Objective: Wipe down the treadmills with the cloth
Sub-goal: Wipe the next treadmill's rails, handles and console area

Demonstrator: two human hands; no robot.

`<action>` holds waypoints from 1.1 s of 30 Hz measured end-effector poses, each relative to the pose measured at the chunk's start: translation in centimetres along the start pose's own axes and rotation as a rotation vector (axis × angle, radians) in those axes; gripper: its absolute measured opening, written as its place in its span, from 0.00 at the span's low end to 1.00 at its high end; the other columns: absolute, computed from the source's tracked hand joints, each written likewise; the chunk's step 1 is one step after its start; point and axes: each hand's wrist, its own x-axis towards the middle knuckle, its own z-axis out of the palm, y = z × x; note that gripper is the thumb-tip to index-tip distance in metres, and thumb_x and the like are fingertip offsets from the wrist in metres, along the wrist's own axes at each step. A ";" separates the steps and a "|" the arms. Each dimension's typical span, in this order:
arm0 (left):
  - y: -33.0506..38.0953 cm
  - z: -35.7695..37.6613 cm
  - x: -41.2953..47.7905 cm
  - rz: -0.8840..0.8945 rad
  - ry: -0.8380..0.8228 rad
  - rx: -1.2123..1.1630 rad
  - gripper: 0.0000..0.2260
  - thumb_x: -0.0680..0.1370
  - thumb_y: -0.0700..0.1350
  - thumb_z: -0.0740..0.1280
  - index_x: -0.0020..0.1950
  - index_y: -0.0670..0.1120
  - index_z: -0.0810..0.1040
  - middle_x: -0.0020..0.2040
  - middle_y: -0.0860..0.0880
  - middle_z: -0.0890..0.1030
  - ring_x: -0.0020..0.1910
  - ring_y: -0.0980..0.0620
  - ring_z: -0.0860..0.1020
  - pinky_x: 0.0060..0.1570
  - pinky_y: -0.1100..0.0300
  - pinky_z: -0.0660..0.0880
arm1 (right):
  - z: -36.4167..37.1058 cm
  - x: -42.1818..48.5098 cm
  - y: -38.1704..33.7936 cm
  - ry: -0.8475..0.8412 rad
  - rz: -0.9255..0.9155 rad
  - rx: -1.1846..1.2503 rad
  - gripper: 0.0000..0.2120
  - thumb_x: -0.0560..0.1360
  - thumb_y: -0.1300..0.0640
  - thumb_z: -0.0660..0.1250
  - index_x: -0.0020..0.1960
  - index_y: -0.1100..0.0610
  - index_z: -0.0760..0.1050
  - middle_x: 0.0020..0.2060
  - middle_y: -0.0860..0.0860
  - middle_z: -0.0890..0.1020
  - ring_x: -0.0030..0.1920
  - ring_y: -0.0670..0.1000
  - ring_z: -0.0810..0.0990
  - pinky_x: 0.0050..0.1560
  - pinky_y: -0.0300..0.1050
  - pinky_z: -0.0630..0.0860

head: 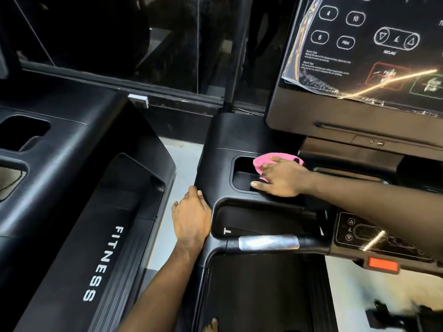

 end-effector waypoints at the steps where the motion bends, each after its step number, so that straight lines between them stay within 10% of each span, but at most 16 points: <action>1: 0.0 0.0 0.0 -0.002 -0.002 0.001 0.11 0.85 0.44 0.54 0.54 0.42 0.74 0.45 0.41 0.83 0.44 0.38 0.80 0.54 0.44 0.74 | -0.1 0.7 -0.5 -0.025 0.009 -0.012 0.46 0.77 0.28 0.36 0.66 0.58 0.79 0.73 0.56 0.74 0.77 0.55 0.64 0.79 0.55 0.55; 6: 0.3 -0.2 0.0 0.007 -0.017 0.005 0.11 0.85 0.45 0.54 0.55 0.43 0.74 0.46 0.42 0.83 0.45 0.38 0.80 0.54 0.46 0.73 | 1.5 -1.5 -1.9 0.144 -0.077 0.218 0.40 0.77 0.26 0.43 0.35 0.60 0.70 0.37 0.58 0.81 0.49 0.61 0.79 0.61 0.54 0.71; 13: 0.0 -0.4 -0.3 -0.016 -0.026 0.014 0.11 0.85 0.44 0.54 0.55 0.43 0.74 0.47 0.42 0.84 0.46 0.38 0.81 0.57 0.43 0.75 | 0.2 0.4 0.9 0.029 -0.087 -0.002 0.53 0.72 0.25 0.28 0.64 0.55 0.80 0.75 0.45 0.71 0.79 0.38 0.55 0.79 0.50 0.32; 23: 0.1 -0.4 -0.1 -0.045 -0.040 -0.008 0.11 0.85 0.45 0.54 0.56 0.43 0.75 0.49 0.42 0.84 0.49 0.39 0.81 0.60 0.40 0.74 | 0.1 2.9 -0.4 0.054 -0.044 -0.090 0.34 0.81 0.32 0.38 0.83 0.45 0.49 0.80 0.37 0.51 0.79 0.36 0.43 0.77 0.55 0.27; 30: -0.1 -0.1 -0.1 -0.028 -0.053 0.025 0.11 0.85 0.45 0.54 0.56 0.43 0.74 0.49 0.41 0.84 0.47 0.37 0.81 0.58 0.42 0.73 | -0.4 3.5 -1.0 -0.090 -0.006 -0.089 0.32 0.82 0.34 0.38 0.83 0.45 0.48 0.81 0.39 0.48 0.80 0.40 0.40 0.78 0.57 0.29; 33: -0.1 -0.2 -0.3 -0.027 -0.062 0.035 0.11 0.85 0.45 0.54 0.58 0.43 0.73 0.50 0.41 0.84 0.48 0.37 0.81 0.59 0.42 0.73 | -0.3 3.0 -2.2 -0.240 0.110 -0.057 0.32 0.84 0.38 0.38 0.80 0.50 0.63 0.82 0.44 0.53 0.81 0.43 0.43 0.78 0.56 0.29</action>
